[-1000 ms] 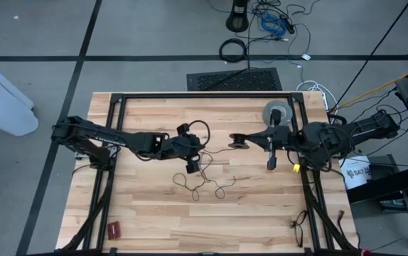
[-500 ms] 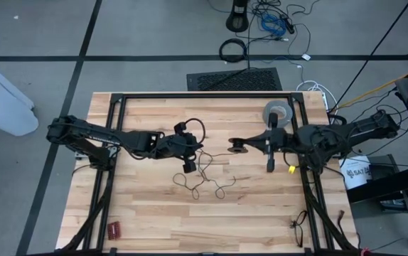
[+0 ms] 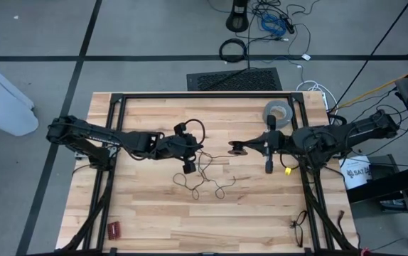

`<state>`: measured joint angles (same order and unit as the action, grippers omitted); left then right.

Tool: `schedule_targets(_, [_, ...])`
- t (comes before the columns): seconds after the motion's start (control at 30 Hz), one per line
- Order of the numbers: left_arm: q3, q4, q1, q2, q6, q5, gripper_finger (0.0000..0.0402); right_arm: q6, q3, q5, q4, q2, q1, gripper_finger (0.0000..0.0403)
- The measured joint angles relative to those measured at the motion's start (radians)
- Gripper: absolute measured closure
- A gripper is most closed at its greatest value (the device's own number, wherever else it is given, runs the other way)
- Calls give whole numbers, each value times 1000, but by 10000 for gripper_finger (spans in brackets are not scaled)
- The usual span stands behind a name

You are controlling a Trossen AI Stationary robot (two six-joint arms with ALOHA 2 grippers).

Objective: Coil cords
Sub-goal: Coil the black wire onto the spool

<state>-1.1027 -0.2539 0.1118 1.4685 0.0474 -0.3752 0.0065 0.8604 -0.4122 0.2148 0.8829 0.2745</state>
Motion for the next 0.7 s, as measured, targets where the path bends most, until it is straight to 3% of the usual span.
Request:
schedule_targets(0.4, [0,0,31,0,25,0,398,21,0,5,8,63,0,403])
schedule_targets(0.7, [0,-14,31,-90,25,-45,398,-29,0,106,-7,58,-8,403])
